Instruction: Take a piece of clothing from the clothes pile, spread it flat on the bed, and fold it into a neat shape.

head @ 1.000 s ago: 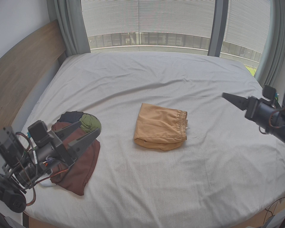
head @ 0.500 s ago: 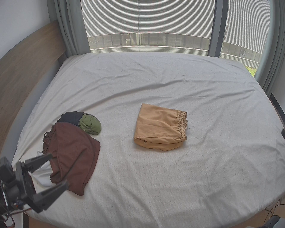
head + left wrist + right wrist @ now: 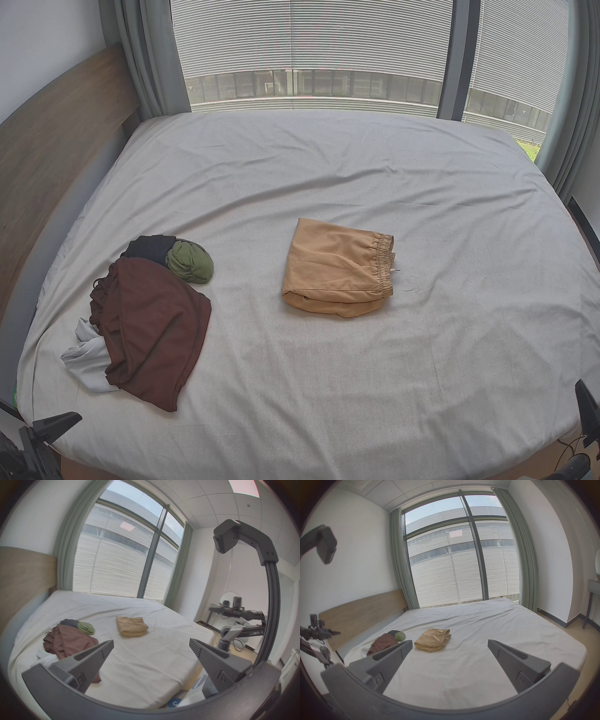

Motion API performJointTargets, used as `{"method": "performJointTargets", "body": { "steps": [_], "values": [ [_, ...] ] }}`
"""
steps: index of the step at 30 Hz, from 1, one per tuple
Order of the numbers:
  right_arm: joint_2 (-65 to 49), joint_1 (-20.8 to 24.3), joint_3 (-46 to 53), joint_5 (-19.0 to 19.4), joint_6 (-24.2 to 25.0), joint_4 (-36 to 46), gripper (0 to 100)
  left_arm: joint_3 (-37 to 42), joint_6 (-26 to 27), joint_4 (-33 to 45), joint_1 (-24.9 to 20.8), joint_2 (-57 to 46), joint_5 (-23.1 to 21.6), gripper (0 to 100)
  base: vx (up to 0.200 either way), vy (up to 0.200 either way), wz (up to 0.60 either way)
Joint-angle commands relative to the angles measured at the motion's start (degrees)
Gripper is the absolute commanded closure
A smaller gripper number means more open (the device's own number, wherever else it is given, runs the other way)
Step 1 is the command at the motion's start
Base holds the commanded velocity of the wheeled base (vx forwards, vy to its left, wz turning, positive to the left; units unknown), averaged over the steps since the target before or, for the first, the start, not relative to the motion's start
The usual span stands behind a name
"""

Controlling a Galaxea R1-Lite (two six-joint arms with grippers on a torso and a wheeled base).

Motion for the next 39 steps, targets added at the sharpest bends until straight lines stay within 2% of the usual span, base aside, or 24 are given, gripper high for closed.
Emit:
{"method": "performJointTargets", "body": {
  "steps": [1, 2, 4, 6, 11, 13, 15, 17, 19, 21, 23, 25, 33, 39],
  "values": [
    [-10.32, -1.88, 6.89, -2.44, -4.34, 2.6, 0, 0.9, -0.26, 9.29, 0.47, -11.41, 12.44, 0, 0.0, 0.0, 0.0],
    [-10.32, -1.97, 6.89, -2.53, -5.13, 2.87, 0, 0.9, -0.96, 10.25, 0.74, -11.15, 14.82, 0, 0.0, 0.0, 0.0],
    [-10.32, -1.88, 6.8, -2.53, -6.18, 3.22, 0, 0.98, -2.1, 10.69, 4.69, -10.89, 18.68, 0, 0.0, 0.0, 0.0],
    [-10.23, -1.88, 6.71, -2.53, -5.13, 3.83, 0, 0.98, -1.93, 10.6, 7.59, -10.89, 19.39, 0, 0.0, 0.0, 0.0],
    [-10.23, -1.97, 6.71, -2.97, -4.78, 3.48, 0, 1.07, 0.45, 10.78, 7.77, -10.89, 20.09, 0, 0.0, 0.0, 0.0],
    [-10.32, -2.06, 6.97, -2.71, -4.69, 2.69, 0, 1.07, 1.41, 10.96, 8.73, -10.89, 25.28, 0, 0.0, 0.0, 0.0],
    [-10.41, -2.06, 6.97, -4.64, -2.32, 2.34, 0, 1.07, 2.03, 11.57, 11.37, -10.89, 27.91, 0, 0.0, 0.0, 0.0],
    [-10.41, -2.06, 6.97, -6.49, -1.88, 2.6, 0, 1.07, 3.87, 14.12, 14.01, -12.03, 27.3, 0, 0.0, 0.0, 0.0],
    [-10.41, -1.97, 6.97, -6.75, -2.49, 2.87, 0, 1.07, 6.07, 14.38, 15.24, -14.49, 25.1, 0, 0.0, 0.0, 0.0],
    [-10.32, -1.97, 6.97, -6.05, -5.57, 3.48, 0, 1.07, 6.95, 13.86, 15.5, -15.9, 23.78, 0, 0.0, 0.0, 0.0],
    [-10.14, -2.15, 6.71, -5.34, -9.88, 6.91, 0, 0.98, 5.28, 14.21, 15.59, -15.9, 23.87, 0, 0.0, 0.0, 0.0],
    [-10.14, -2.06, 6.27, -6.05, -8.03, 8.14, 0, 0.98, 5.19, 14.21, 15.59, -15.9, 23.87, 0, 0.0, 0.0, 0.0],
    [-10.41, -1.79, 6.97, -6.22, -6.54, 5.68, 0, 0.98, 5.72, 14.3, 15.5, -15.9, 23.78, 0, 0.0, 0.0, 0.0],
    [-10.32, -1.97, 6.97, -5.78, -7.85, 5.85, 0, 0.98, 5.54, 14.21, 15.59, -15.9, 23.96, 0, 0.0, 0.0, 0.0]
  ]
}}
